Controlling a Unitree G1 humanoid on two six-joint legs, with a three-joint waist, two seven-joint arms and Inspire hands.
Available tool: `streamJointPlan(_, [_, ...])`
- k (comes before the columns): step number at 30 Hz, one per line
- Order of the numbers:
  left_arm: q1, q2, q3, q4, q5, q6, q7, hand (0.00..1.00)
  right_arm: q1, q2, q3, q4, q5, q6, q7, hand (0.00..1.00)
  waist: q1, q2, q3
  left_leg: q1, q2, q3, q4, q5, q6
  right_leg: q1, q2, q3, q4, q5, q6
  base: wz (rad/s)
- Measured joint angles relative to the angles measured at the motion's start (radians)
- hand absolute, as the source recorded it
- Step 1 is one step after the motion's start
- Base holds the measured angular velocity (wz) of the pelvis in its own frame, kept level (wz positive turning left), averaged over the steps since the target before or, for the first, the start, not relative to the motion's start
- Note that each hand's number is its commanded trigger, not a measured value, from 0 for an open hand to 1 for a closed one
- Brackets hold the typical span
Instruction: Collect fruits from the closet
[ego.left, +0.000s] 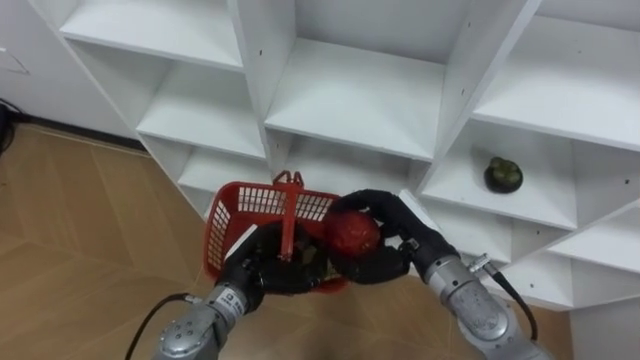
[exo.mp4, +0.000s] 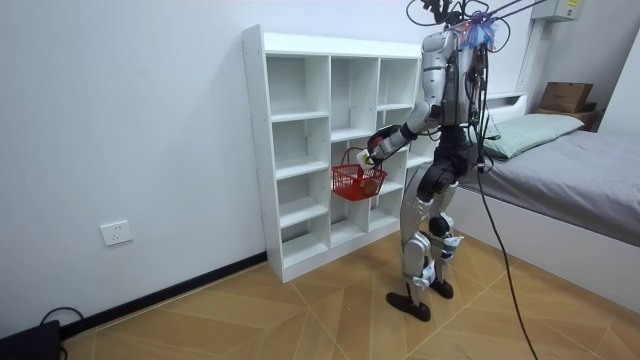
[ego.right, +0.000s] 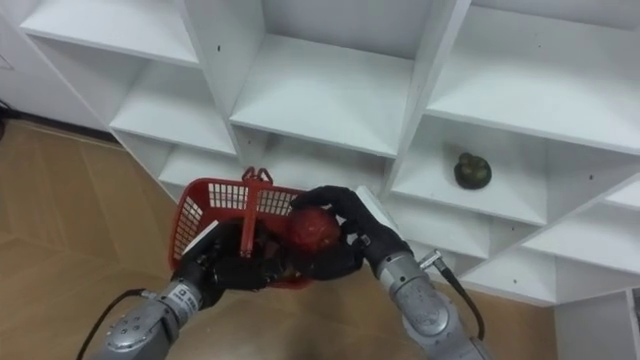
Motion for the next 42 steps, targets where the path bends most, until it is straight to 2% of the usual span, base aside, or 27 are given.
streamJointPlan(8, [0.036, -0.001, 0.006, -0.058, -0.023, 0.0, -0.065, 1.0, 0.014, 0.001, -0.026, 0.01, 0.005, 0.009, 0.015, 1.0, -0.002, 0.008, -0.0047, 0.001, 0.003, 0.008, 0.001, -0.001, -0.001, -0.006, 0.01, 0.019, 0.006, 0.001, -0.002, -0.05])
streamJointPlan(14, [0.052, 0.006, -0.002, -0.078, -0.042, 0.0, -0.093, 1.0, 0.017, 0.005, -0.047, 0.011, 0.084, 0.009, 0.019, 1.0, -0.007, 0.017, -0.0103, 0.003, 0.006, 0.014, 0.002, 0.0, -0.001, -0.002, 0.008, 0.02, 0.006, 0.004, -0.003, 0.0])
streamJointPlan(19, [0.053, 0.006, -0.002, -0.078, -0.055, 0.0, -0.094, 1.0, 0.019, 0.003, -0.055, 0.011, 0.157, 0.009, 0.02, 1.0, -0.007, 0.017, -0.0098, 0.004, 0.009, 0.022, 0.002, -0.001, -0.002, -0.003, 0.008, 0.024, 0.001, 0.005, -0.004, -0.01])
streamJointPlan(26, [0.053, 0.01, -0.001, -0.078, -0.073, 0.0, -0.094, 1.0, 0.019, 0.003, -0.074, 0.011, 0.157, 0.009, 0.019, 1.0, -0.008, 0.019, -0.0079, 0.004, 0.011, 0.023, 0.001, -0.001, -0.003, -0.004, 0.009, 0.023, 0.001, 0.005, -0.005, 0.0])
streamJointPlan(31, [0.053, 0.012, -0.002, -0.078, -0.091, 0.001, -0.095, 1.0, 0.019, 0.004, -0.073, 0.011, 0.157, 0.012, 0.019, 1.0, -0.008, 0.024, -0.0034, 0.001, 0.011, 0.023, 0.0, -0.002, -0.004, -0.005, 0.01, 0.022, 0.0, 0.005, -0.005, 0.0])
streamJointPlan(35, [0.053, 0.017, -0.002, -0.078, -0.112, 0.001, -0.095, 1.0, 0.019, 0.004, -0.073, 0.012, 0.157, 0.027, 0.02, 1.0, -0.009, 0.024, -0.0033, 0.0, 0.012, 0.024, -0.001, -0.003, -0.005, -0.005, 0.011, 0.022, -0.001, 0.004, -0.006, 0.0])
streamJointPlan(42, [0.056, 0.019, -0.006, -0.099, -0.112, 0.002, -0.105, 1.0, 0.019, 0.004, -0.073, 0.03, 0.156, 0.029, 0.021, 1.0, -0.007, 0.02, -0.0011, 0.0, 0.011, 0.022, -0.002, -0.003, -0.005, -0.007, 0.01, 0.023, 0.002, 0.003, -0.006, 0.0])
